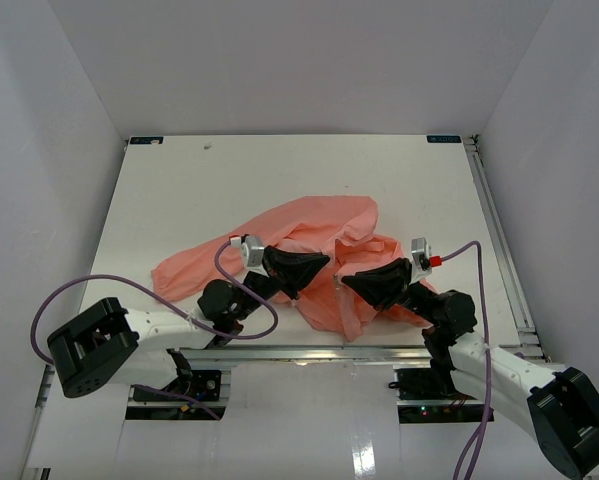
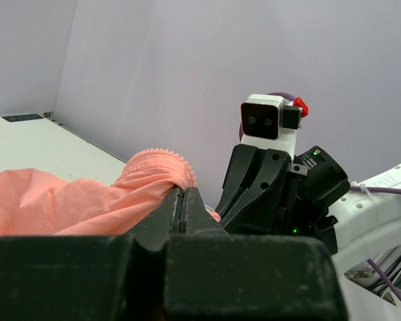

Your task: Zip up the jacket

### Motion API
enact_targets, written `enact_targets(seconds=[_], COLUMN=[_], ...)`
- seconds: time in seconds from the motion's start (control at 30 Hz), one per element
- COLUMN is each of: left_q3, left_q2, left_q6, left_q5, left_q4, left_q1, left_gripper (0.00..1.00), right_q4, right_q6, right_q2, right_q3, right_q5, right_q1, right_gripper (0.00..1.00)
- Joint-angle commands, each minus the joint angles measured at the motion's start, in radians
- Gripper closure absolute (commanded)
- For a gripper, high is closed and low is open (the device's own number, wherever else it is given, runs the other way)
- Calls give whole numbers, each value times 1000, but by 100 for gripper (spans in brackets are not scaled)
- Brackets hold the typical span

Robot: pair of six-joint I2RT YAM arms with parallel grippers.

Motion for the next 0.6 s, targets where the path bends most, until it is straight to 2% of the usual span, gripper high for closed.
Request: enact_targets(seconds=[0.0,0.57], left_q3=[-18,-17], left_q2=[-27,-17], left_q6=[-15,-47], left_q5=[-11,-14], left_q4=[484,484], left_q1=[-7,-7], left_gripper=[100,100], right_q4=[311,353], right_q6=[19,-3], right_q2=[2,1], right_q3=[-114,-84], right_q5=[-33,-35], right_q1=[4,4], right_gripper=[92,92])
